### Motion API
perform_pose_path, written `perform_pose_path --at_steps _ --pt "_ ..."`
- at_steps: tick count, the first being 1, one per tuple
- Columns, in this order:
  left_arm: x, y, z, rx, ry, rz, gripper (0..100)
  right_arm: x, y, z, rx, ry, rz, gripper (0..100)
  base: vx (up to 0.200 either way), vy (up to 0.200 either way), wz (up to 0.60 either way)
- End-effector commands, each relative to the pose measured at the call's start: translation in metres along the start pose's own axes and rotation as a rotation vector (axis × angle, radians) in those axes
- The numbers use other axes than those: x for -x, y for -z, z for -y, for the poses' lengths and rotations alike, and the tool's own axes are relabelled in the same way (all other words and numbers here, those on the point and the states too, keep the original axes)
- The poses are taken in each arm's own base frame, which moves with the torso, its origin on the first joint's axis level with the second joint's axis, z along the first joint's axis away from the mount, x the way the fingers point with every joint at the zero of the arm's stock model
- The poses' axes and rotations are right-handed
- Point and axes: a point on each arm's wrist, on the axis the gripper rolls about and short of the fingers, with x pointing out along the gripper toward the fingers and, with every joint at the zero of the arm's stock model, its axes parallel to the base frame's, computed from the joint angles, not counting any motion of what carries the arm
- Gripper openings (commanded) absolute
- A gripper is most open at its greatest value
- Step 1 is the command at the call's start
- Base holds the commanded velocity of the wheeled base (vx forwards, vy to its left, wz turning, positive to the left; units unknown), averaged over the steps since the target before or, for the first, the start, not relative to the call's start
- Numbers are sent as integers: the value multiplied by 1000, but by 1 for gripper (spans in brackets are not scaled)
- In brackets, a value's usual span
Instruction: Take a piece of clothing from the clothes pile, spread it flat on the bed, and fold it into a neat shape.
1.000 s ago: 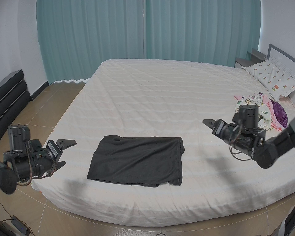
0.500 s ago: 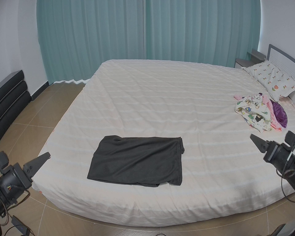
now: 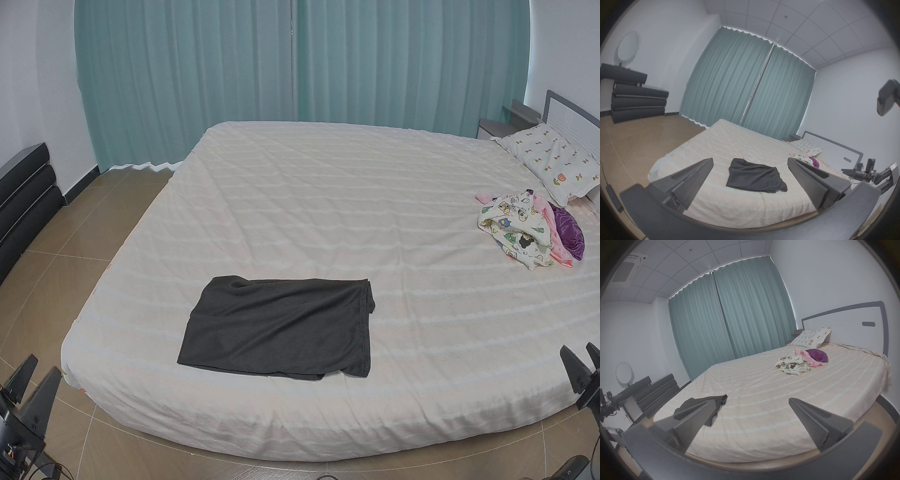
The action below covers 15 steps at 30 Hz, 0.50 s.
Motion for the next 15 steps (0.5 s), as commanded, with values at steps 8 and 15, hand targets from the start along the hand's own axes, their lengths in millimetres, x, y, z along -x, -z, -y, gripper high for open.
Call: perform_pose_path --at_steps 8,15 --pt "41 54 -12 -268 -84 74 100 52 46 18 97 44 142 100 0 0 0" --pt "41 59 -15 -269 -142 29 100 57 53 18 112 54 170 100 0 0 0"
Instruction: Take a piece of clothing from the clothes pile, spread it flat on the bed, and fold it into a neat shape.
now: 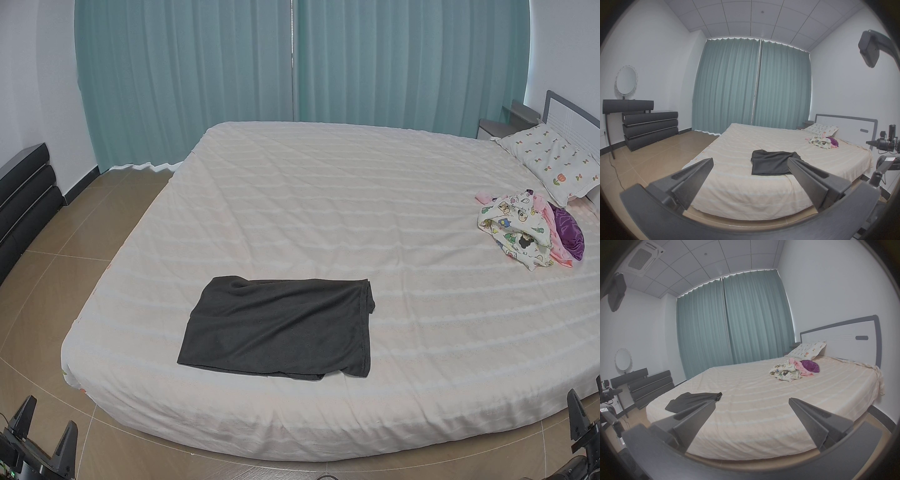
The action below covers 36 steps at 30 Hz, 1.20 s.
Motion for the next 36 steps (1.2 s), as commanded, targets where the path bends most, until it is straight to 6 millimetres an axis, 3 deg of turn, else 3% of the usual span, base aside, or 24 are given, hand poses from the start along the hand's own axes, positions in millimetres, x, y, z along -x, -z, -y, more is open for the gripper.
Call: perform_pose_path --at_steps 1,10,16,18,22,28,36 --pt "2 6 -1 -20 -19 24 100 6 8 1 4 42 62 100 0 0 0" --pt "2 6 0 -117 0 19 100 6 8 0 55 -7 56 100 0 0 0" --pt "2 7 0 -116 23 18 100 6 9 -2 311 -115 58 100 0 0 0" --pt "2 6 0 -123 9 19 100 7 9 -2 320 -124 60 100 0 0 0" --pt "2 13 -3 -117 -93 -45 100 6 10 -2 211 -104 43 100 0 0 0" --pt "2 12 -3 -109 -97 -31 100 6 10 0 73 -42 38 100 0 0 0" --pt "2 12 -3 -107 -100 -31 100 6 10 2 112 63 48 100 0 0 0"
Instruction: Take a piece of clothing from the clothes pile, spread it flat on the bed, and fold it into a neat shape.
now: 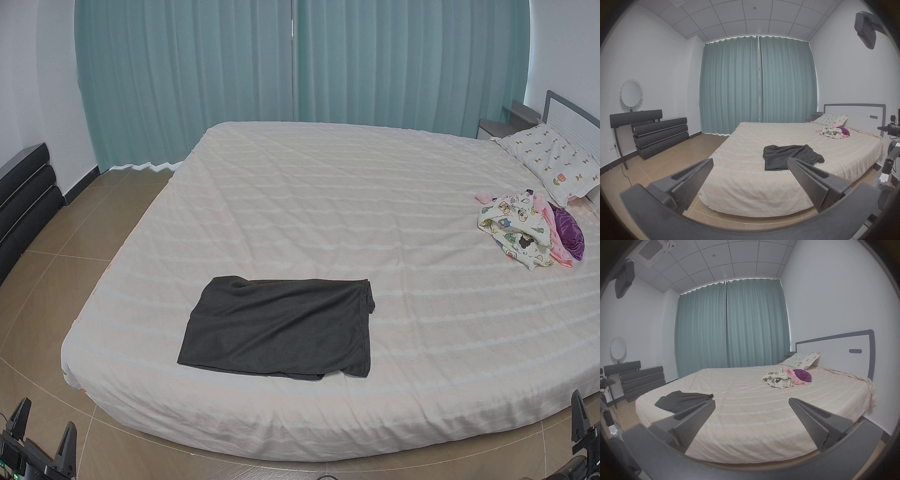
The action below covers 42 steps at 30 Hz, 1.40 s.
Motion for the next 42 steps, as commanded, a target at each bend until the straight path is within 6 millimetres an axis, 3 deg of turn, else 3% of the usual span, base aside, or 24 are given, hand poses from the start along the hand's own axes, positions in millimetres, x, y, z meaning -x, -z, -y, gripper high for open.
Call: perform_pose_path --at_steps 1,21,31,42 --pt "-1 5 0 -5 -2 -7 100 0 5 0 28 -8 -9 100 0 0 0" --pt "-1 5 0 -2 1 -10 100 0 4 -3 -69 -127 -6 100 0 0 0" --pt "-1 5 0 -2 1 -10 100 0 4 -4 84 -194 7 100 0 0 0" --pt "-1 5 0 -2 1 -10 100 0 3 -4 96 -203 11 100 0 0 0"
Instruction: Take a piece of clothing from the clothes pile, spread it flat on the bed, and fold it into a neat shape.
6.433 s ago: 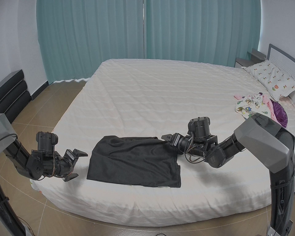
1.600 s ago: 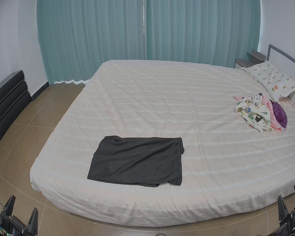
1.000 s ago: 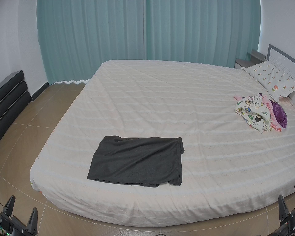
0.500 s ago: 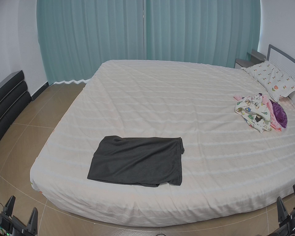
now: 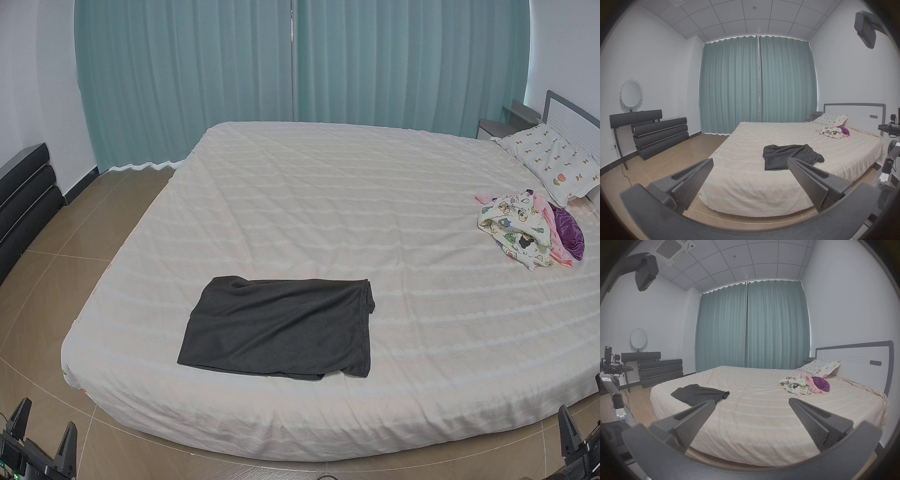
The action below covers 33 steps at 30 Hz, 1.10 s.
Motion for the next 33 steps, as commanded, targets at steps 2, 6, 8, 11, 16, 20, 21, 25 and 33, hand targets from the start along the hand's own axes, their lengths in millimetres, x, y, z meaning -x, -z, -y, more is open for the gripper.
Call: perform_pose_path --at_steps 2,6,8,11,16,20,21,25,33 --pt "0 5 0 0 0 -7 100 0 5 0 11 6 -7 100 0 0 0" --pt "0 5 0 0 0 -7 100 0 5 0 22 7 -5 100 0 0 0" --pt "0 5 0 0 0 -7 100 0 5 0 20 7 -7 100 0 0 0" --pt "0 5 0 0 0 -7 100 0 5 0 43 6 -8 100 0 0 0" --pt "0 5 0 0 0 -7 100 0 5 0 5 1 -9 100 0 0 0" --pt "0 5 0 0 0 -7 100 0 6 -1 -144 -14 -13 100 0 0 0" --pt "0 5 0 0 0 -7 100 0 6 -1 -166 -12 -13 100 0 0 0" --pt "0 5 0 0 0 -7 100 0 6 0 -167 -9 -13 100 0 0 0" --pt "0 5 0 0 0 -7 100 0 5 2 -1 84 -7 100 0 0 0"
